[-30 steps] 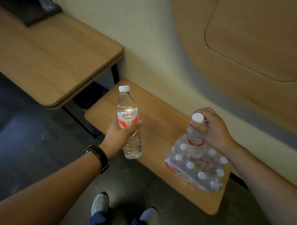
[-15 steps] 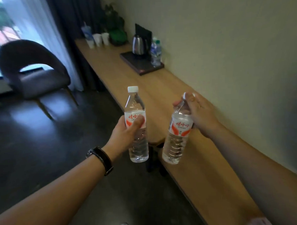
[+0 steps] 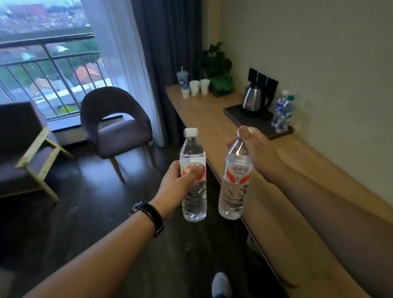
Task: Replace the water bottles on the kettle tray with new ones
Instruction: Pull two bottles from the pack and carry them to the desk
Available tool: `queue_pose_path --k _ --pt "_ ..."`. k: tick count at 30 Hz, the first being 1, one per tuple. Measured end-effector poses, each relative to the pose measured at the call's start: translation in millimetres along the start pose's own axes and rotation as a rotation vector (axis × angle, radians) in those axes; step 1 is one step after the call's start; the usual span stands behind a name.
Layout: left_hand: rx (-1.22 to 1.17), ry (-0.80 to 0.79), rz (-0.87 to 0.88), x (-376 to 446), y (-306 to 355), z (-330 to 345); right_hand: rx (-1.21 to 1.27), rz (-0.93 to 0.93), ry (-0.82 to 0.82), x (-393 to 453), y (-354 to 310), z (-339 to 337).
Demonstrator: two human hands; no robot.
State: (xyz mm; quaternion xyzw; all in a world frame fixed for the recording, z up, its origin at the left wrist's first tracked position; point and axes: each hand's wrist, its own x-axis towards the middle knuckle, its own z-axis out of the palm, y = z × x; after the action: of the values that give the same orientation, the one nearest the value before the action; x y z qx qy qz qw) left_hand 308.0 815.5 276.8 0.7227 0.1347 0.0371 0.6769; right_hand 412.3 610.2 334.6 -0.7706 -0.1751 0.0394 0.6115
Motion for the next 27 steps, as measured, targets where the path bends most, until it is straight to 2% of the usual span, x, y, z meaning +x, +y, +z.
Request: queue_pose_path --k 4,6,11,13,17,22,27 --pt "0.063 0.006 -0.007 93.5 8.4 -17.2 0.03 -0.017 -0.036 92.0 22.4 20.6" --pt "0.083 -0.029 -0.029 202.6 26.9 -25.5 0.056 0.006 -0.027 199.1 41.4 22.1" --pt "0.079 -0.1 -0.056 240.3 23.2 -23.0 0.034 0.025 -0.075 234.7 63.9 28.5" --pt "0.097 -0.151 -0.074 290.9 26.6 -22.5 0.04 0.045 -0.05 274.1 76.1 26.2" --pt "0.109 -0.271 -0.091 384.2 40.8 -14.6 0.15 0.096 0.073 344.6 91.5 18.3" --pt "0.154 -0.448 -0.114 496.1 35.2 7.6 0.16 0.219 0.262 405.6 128.1 3.3" --pt "0.204 -0.762 -0.144 602.4 27.3 39.1 0.169 0.268 0.479 450.0 162.5 -9.3"
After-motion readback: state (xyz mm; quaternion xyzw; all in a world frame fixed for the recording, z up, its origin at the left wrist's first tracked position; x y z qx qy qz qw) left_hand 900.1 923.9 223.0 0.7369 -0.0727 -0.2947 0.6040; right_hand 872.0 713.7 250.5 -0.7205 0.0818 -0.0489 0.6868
